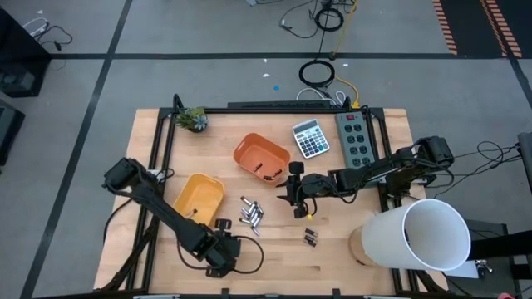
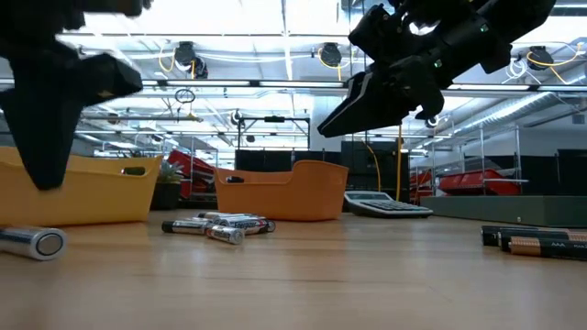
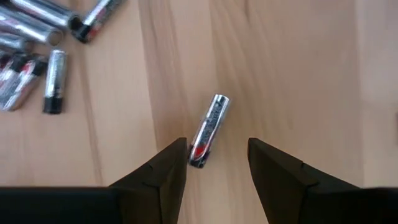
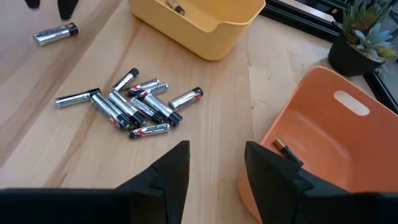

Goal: Sort batteries
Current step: Put the silver battery into the yellow bin

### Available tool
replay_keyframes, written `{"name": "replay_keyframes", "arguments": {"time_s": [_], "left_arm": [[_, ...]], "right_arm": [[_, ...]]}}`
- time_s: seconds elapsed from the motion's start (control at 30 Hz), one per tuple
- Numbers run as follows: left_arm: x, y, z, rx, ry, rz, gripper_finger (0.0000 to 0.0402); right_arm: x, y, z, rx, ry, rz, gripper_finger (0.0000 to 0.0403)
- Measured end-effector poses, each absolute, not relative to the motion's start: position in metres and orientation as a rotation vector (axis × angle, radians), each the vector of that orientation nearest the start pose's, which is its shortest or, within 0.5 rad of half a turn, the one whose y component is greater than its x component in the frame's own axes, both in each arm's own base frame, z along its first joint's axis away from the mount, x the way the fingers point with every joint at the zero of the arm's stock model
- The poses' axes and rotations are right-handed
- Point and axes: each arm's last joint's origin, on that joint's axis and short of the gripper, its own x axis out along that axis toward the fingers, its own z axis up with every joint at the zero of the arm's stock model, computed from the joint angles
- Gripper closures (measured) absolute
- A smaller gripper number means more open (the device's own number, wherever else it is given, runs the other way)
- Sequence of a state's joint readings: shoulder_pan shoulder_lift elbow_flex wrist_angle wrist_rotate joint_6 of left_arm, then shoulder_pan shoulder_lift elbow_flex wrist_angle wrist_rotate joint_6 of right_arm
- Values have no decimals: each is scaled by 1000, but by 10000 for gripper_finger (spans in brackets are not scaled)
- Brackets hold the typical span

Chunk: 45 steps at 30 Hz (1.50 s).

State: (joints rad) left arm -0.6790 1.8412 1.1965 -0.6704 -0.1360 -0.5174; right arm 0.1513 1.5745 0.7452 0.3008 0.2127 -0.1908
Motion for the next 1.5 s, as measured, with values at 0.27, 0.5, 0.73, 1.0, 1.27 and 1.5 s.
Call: {"name": "replay_keyframes", "arguments": {"time_s": [0.27,0.5,0.73,1.0,1.27,1.5], "left_arm": [[278,-215,139,173,1323,-125,228],[282,-212,134,162,1352,-140,363],[279,-197,147,136,1392,-80,363],[254,-158,223,16,1301,125,363],[197,-119,252,-87,1462,402,335],[205,-109,255,-131,1429,420,176]], "right_arm": [[311,41,179,-282,529,-10,257],[311,41,178,-276,534,-11,257],[310,41,178,-277,538,-11,257],[310,41,178,-277,540,-10,257],[310,42,177,-270,547,-6,257],[310,42,177,-270,545,-6,257]]}}
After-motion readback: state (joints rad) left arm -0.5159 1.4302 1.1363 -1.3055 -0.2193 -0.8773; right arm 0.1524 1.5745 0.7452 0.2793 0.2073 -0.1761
